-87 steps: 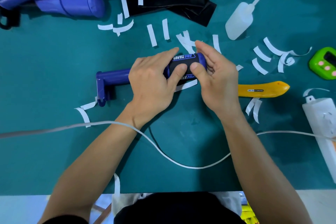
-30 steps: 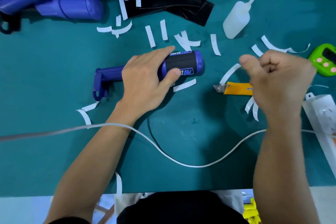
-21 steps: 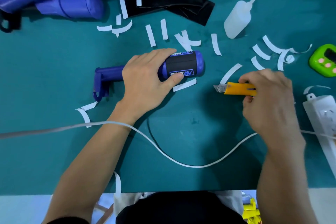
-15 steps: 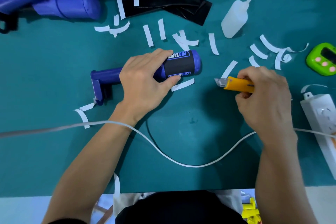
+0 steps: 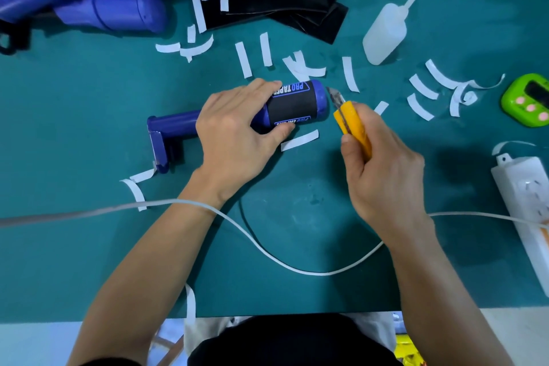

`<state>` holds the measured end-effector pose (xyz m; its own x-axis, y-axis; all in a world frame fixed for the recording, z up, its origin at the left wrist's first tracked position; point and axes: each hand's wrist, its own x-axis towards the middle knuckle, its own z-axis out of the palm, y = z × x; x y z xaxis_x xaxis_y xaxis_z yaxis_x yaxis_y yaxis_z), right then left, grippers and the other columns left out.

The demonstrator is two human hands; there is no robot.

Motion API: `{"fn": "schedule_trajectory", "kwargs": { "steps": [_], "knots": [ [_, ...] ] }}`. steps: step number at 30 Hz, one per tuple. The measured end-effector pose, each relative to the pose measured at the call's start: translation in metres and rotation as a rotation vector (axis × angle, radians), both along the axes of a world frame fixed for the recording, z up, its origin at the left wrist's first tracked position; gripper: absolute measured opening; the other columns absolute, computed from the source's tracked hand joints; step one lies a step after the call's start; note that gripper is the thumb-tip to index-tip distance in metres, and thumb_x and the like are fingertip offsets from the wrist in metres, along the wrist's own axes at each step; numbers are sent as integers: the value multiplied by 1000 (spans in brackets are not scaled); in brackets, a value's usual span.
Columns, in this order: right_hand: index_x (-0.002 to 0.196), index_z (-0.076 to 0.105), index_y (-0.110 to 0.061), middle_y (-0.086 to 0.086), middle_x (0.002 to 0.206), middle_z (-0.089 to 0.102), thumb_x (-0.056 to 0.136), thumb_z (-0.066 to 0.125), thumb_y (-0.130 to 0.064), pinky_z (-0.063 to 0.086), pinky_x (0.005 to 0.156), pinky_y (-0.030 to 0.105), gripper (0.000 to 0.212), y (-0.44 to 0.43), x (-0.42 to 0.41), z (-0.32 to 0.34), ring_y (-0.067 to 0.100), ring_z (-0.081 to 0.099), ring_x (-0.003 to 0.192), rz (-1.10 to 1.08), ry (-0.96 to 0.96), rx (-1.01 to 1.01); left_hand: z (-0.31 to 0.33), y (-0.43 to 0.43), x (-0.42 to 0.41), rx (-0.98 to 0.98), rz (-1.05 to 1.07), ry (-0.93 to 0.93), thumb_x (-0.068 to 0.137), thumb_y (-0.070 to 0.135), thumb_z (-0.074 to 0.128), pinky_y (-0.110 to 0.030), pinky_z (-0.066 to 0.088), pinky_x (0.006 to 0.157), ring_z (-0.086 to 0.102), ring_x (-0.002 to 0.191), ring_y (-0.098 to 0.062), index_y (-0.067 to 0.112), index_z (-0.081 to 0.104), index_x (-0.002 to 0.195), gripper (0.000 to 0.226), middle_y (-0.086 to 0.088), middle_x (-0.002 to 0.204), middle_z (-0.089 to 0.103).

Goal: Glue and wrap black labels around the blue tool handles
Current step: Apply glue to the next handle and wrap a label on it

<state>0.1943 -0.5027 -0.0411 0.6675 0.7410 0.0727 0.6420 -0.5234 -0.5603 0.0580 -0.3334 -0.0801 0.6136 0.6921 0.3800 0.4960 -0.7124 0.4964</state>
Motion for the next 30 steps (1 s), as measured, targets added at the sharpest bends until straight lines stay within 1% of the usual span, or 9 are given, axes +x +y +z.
{"fn": "schedule_trajectory", "kwargs": {
  "steps": [2, 4, 6, 10, 16, 18, 21, 26, 30],
  "knots": [
    [138, 62, -16, 0, 94, 69, 102, 54, -25, 31, 62, 28, 39, 0, -2, 0, 25, 53, 73, -8, -1, 3, 0, 0, 0, -3, -1, 3, 75, 38, 85, -28, 42, 97, 70, 104, -21, 15, 78, 119, 50, 1, 120, 77],
    [137, 63, -17, -2, 90, 68, 101, 54, -24, 24, 61, 26, 38, 1, -4, -1, 19, 49, 71, -16, 10, -5, 1, 1, 0, -10, -1, 4, 76, 39, 85, -26, 41, 96, 71, 104, -21, 15, 78, 119, 50, 1, 120, 77],
    [138, 63, -18, -3, 88, 67, 100, 53, -26, 20, 60, 26, 39, 2, -5, -3, 19, 49, 71, -15, 29, -22, 2, 1, 1, -22, 4, 4, 76, 39, 85, -26, 40, 96, 71, 105, -22, 16, 77, 120, 51, 1, 120, 76],
    [141, 60, -19, -3, 91, 68, 102, 52, -27, 31, 62, 29, 41, 3, -8, -4, 22, 55, 74, 2, 24, -39, 3, 2, 1, -38, 20, 7, 76, 40, 85, -26, 40, 95, 71, 105, -22, 16, 77, 122, 53, 1, 121, 76],
    [141, 61, -13, 4, 90, 70, 100, 54, -23, 42, 57, 31, 44, 7, -12, -7, 35, 62, 67, 15, -10, -19, -2, -2, 3, 18, 53, -17, 75, 40, 87, -29, 44, 92, 69, 101, -19, 15, 79, 119, 51, 1, 117, 77],
    [140, 62, -7, 8, 84, 69, 98, 57, -19, 38, 54, 28, 44, 10, -14, -8, 36, 60, 58, 9, -77, 3, -4, -4, 4, 50, 71, -21, 75, 40, 88, -29, 46, 89, 70, 98, -18, 16, 79, 118, 51, 2, 115, 78],
    [138, 62, 0, 11, 76, 64, 99, 53, -19, 29, 52, 26, 45, 13, -21, -8, 34, 53, 47, -1, -179, -3, -6, -6, 5, 83, 91, -21, 76, 44, 87, -28, 47, 87, 70, 98, -17, 17, 79, 118, 50, 3, 115, 78],
    [138, 61, 2, 13, 76, 63, 99, 52, -20, 30, 49, 26, 46, 16, -26, -10, 34, 50, 43, -11, -218, -6, -9, -6, 6, 104, 97, -21, 77, 45, 86, -29, 49, 86, 71, 96, -18, 17, 79, 118, 51, 3, 114, 78],
    [138, 61, 3, 12, 74, 62, 99, 52, -19, 28, 50, 25, 46, 19, -29, -10, 32, 47, 42, -13, -260, -13, -10, -6, 6, 117, 100, -35, 76, 43, 87, -28, 49, 84, 68, 95, -16, 16, 79, 118, 51, 2, 112, 78]
  ]
}}
